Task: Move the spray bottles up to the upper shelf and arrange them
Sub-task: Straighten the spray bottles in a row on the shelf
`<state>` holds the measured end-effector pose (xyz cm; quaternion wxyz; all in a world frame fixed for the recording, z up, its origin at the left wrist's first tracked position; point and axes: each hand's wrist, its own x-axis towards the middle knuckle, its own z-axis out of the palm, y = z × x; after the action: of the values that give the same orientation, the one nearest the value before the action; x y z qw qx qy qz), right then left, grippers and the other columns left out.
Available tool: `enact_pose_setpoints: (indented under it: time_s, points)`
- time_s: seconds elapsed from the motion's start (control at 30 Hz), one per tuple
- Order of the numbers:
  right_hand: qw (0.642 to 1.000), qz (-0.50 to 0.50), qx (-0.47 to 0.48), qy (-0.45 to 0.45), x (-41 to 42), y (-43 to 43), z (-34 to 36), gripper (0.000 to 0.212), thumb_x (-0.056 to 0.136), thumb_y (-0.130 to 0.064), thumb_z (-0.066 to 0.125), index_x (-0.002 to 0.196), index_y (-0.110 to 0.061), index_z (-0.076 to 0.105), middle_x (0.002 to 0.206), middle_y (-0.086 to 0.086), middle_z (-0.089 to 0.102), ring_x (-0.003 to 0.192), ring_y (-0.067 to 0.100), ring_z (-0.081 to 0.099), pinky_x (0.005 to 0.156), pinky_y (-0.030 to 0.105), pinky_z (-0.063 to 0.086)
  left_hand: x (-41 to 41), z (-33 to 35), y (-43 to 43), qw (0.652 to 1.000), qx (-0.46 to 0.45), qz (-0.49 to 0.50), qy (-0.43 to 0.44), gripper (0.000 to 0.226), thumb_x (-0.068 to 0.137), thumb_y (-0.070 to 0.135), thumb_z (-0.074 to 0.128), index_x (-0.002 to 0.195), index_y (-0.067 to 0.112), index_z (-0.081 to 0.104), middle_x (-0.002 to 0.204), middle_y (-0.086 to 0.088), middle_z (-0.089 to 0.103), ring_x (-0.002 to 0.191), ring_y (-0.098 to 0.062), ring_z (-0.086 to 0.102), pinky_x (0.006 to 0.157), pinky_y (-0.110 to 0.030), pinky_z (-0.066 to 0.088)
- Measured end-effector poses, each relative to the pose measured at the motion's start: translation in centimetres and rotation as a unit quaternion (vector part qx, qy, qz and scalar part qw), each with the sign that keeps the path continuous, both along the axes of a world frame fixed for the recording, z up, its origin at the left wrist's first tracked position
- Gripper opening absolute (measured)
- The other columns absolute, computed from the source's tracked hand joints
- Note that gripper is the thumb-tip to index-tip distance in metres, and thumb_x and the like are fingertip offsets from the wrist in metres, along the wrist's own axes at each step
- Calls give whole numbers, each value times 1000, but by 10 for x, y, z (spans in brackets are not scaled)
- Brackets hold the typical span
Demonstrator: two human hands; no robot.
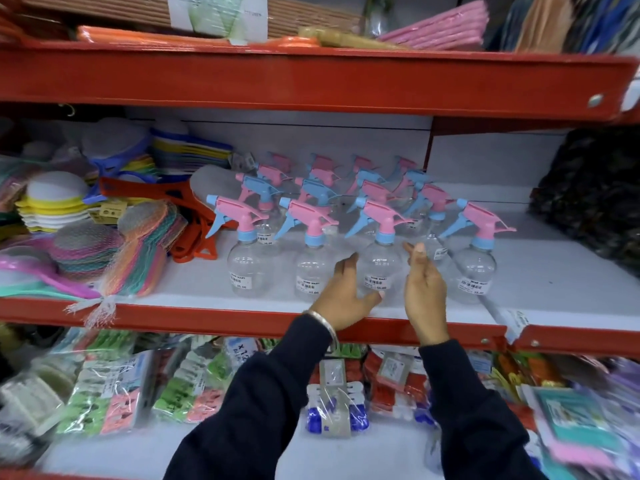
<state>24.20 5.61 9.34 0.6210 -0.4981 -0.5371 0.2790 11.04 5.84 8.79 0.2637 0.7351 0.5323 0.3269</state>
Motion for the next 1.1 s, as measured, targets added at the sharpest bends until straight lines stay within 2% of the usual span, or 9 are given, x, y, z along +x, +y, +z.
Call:
enact_pose_setpoints:
  time_s: [0.2, 0.43, 0.57, 0.67, 0.77, 0.87, 0.93, 1.03, 1.1]
  points:
    - [997, 46, -52, -27, 11, 8, -3, 71, 83, -71, 24, 120, -22, 59, 131, 7, 60, 115, 21, 56, 104, 47, 42, 6, 4, 14, 997, -69, -16, -16, 91, 87, 38, 61, 150, 18, -1, 157, -8, 14, 141, -24, 27, 113, -41, 30]
    - [994, 88, -56, -13, 20, 3, -5, 88, 70, -86, 23, 122, -25, 58, 134, 3, 57, 123, 19, 52, 107, 48, 39, 10, 0, 0, 996, -52, 22, -67, 84, 87, 36, 61, 150, 17, 8, 155, -6, 21, 137, -22, 34, 112, -39, 32]
    - [998, 30, 32, 42, 37, -10, -9, 68, 78, -76, 30, 119, -29, 58, 128, -2, 61, 119, 8, 54, 105, 36, 42, 37, -1, -21, 974, 139, 129, -121, 61, 88, 26, 60, 140, 17, 29, 140, 1, 35, 129, -12, 38, 107, -25, 32]
    - [991, -78, 99, 48, 61, -17, -14, 51, 89, -58, 31, 121, -28, 57, 128, -1, 60, 116, 0, 53, 98, 24, 44, 68, -2, -30, 958, 237, 98, -130, 47, 88, 23, 57, 131, 19, 40, 128, 5, 42, 118, -6, 43, 100, -17, 35]
    - [985, -140, 95, 35, 87, -12, -14, 47, 95, -49, 31, 131, -24, 46, 141, 4, 49, 129, 16, 45, 107, 37, 38, 97, -2, -17, 983, 150, 31, -103, 55, 89, 26, 57, 139, 21, 33, 137, 5, 36, 124, -6, 39, 106, -27, 36]
    - [994, -107, 0, 13, 106, -1, -10, 61, 92, -54, 27, 139, -16, 35, 148, 8, 38, 133, 23, 40, 102, 29, 31, 118, 6, 6, 993, -1, -24, -112, 71, 90, 27, 58, 147, 19, 17, 152, -1, 22, 136, -17, 33, 111, -35, 33]
    - [997, -75, -36, 6, 113, 0, -6, 68, 89, -60, 23, 138, -15, 36, 142, 6, 45, 125, 24, 46, 96, 30, 32, 127, 12, 17, 991, -60, -56, -109, 77, 90, 24, 58, 149, 19, 9, 156, -3, 15, 140, -21, 26, 113, -37, 30]
    - [998, -51, -45, 17, 117, -1, -1, 55, 94, -53, 23, 128, -17, 48, 112, -3, 51, 105, 14, 47, 89, 27, 32, 132, 14, 26, 988, -96, -86, -90, 80, 90, 20, 58, 150, 19, 5, 157, -1, 14, 141, -21, 24, 113, -36, 29]
    - [998, -47, -46, 19, 119, 1, -2, 54, 94, -55, 23, 122, -21, 54, 107, -4, 54, 103, 17, 51, 90, 31, 36, 130, 10, 25, 986, -101, -93, -100, 79, 90, 17, 58, 150, 21, 7, 157, 0, 17, 140, -21, 27, 112, -34, 30]
